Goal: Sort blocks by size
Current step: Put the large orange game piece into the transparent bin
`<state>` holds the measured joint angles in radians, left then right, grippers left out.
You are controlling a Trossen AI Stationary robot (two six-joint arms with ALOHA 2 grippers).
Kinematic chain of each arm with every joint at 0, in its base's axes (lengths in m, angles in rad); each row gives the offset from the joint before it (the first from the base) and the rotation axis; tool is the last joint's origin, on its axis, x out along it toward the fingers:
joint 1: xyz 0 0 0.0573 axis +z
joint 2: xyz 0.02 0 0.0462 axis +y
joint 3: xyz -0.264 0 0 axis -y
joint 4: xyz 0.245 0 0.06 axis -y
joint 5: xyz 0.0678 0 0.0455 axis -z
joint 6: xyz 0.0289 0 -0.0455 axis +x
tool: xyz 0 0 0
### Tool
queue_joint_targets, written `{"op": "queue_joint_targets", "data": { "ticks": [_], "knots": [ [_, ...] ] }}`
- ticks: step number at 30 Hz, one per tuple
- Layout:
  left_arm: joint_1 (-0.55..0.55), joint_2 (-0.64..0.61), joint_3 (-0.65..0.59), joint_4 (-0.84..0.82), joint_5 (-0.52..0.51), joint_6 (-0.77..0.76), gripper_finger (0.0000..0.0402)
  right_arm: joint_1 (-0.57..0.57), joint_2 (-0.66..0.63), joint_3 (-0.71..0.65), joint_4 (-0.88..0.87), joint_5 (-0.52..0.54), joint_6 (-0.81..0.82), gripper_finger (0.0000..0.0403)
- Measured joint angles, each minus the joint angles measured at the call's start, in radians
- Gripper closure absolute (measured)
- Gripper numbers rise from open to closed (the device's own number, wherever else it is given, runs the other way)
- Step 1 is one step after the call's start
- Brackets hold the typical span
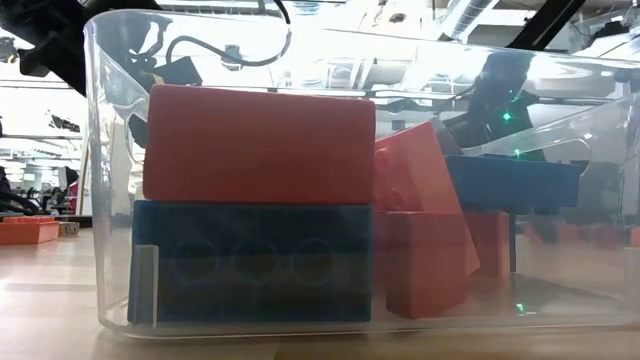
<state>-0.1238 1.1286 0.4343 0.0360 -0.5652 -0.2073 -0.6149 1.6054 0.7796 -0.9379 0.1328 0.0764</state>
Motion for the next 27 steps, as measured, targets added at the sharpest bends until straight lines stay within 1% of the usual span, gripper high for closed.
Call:
{"op": "queue_joint_targets", "data": {
  "ticks": [2, 4, 7, 10, 13, 14, 15, 17, 19, 21, 23, 27],
  "knots": [
    [0.0, 0.0, 0.0, 0.0, 0.0, 0.0, 0.0164, 0.033, -0.003, 0.016, -0.006, 0.002, -0.001, 0.0244],
    [0.0, 0.0, 0.0, 0.0, 0.0, 0.0, 0.0164, 0.074, -0.02, 0.04, 0.007, -0.038, 0.001, 0.0244],
    [0.0, 0.0, 0.0, 0.0, -0.015, 0.01, 0.0164, 0.151, -0.058, 0.088, 0.014, -0.174, 0.027, 0.0244],
    [0.0, 0.0, 0.0, 0.0, -0.021, 0.01, 0.0164, 0.261, -0.104, 0.133, 0.049, -0.291, 0.062, 0.0244],
    [0.0, 0.0, 0.0, 0.0, -0.023, 0.01, 0.0164, 0.397, -0.146, 0.168, 0.189, -0.486, 0.076, 0.0244],
    [0.0, 0.0, 0.0, 0.0, -0.024, 0.01, 0.0164, 0.447, -0.155, 0.172, 0.249, -0.532, 0.096, 0.0244],
    [0.0, 0.0, 0.0, 0.0, -0.024, 0.01, 0.0164, 0.498, -0.16, 0.173, 0.315, -0.551, 0.124, 0.0244],
    [0.0, 0.0, 0.0, 0.0, -0.024, 0.005, 0.0164, 0.601, -0.16, 0.181, 0.475, -0.553, 0.175, 0.0244],
    [0.0, 0.0, 0.0, 0.0, -0.024, 0.002, 0.0164, 0.697, -0.139, 0.209, 0.57, -0.553, 0.184, 0.0244],
    [0.0, 0.0, 0.0, 0.0, -0.024, 0.001, 0.0164, 0.779, -0.108, 0.254, 0.581, -0.547, 0.181, 0.0244],
    [0.0, 0.0, 0.0, 0.0, -0.024, -0.003, 0.0164, 0.846, -0.073, 0.301, 0.572, -0.519, 0.185, 0.024],
    [0.0, 0.0, 0.0, 0.007, -0.024, -0.005, 0.0164, 0.918, 0.0, 0.378, 0.58, -0.497, 0.217, 0.0218]
  ]
}}
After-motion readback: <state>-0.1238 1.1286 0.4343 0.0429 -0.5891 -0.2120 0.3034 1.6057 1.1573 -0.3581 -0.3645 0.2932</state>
